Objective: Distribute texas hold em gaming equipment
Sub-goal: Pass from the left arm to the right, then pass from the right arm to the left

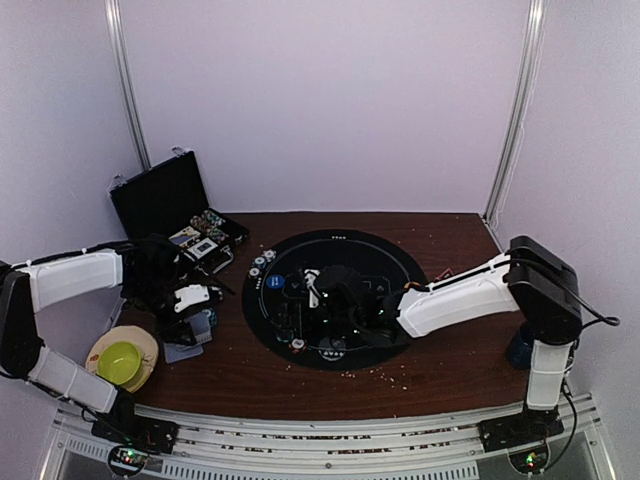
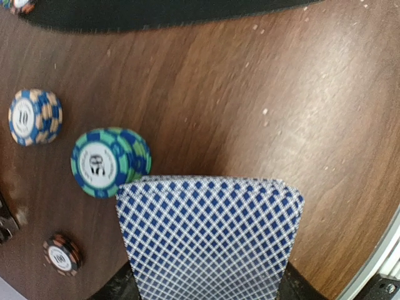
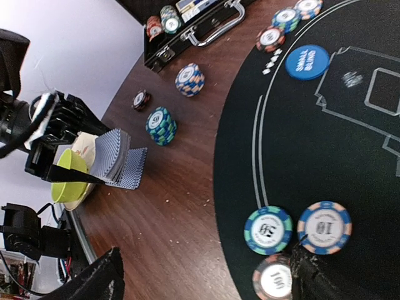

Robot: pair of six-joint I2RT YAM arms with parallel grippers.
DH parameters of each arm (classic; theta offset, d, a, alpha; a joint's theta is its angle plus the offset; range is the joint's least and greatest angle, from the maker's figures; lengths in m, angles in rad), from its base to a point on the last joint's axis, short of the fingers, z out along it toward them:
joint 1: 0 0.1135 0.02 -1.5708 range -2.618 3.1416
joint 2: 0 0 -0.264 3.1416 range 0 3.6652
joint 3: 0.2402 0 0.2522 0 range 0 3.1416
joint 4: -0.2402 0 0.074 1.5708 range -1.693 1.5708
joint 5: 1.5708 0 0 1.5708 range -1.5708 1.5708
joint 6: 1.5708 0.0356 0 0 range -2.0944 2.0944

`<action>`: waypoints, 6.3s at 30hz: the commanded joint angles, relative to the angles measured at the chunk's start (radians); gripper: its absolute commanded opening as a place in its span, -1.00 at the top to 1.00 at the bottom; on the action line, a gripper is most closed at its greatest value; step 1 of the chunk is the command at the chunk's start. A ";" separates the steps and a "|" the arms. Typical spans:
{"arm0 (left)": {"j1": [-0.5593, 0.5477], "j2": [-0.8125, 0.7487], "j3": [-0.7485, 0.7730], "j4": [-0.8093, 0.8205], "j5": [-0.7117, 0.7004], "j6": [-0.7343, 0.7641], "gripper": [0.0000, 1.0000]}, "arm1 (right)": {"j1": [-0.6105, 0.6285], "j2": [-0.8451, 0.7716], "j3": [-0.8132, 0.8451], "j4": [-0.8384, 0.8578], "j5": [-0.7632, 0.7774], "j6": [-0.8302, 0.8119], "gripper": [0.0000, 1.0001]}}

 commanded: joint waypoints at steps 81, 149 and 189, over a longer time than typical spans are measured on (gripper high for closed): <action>-0.182 -0.057 0.241 0.195 0.397 -0.243 -0.96 | -0.090 -0.042 -0.063 0.323 -0.295 0.078 1.00; -0.450 0.007 0.006 0.810 0.246 -0.081 -0.91 | -0.209 -0.024 -0.251 0.774 -0.527 0.541 0.99; -0.450 0.094 0.025 0.807 0.275 -0.113 -0.61 | -0.212 0.033 -0.227 0.832 -0.549 0.579 0.96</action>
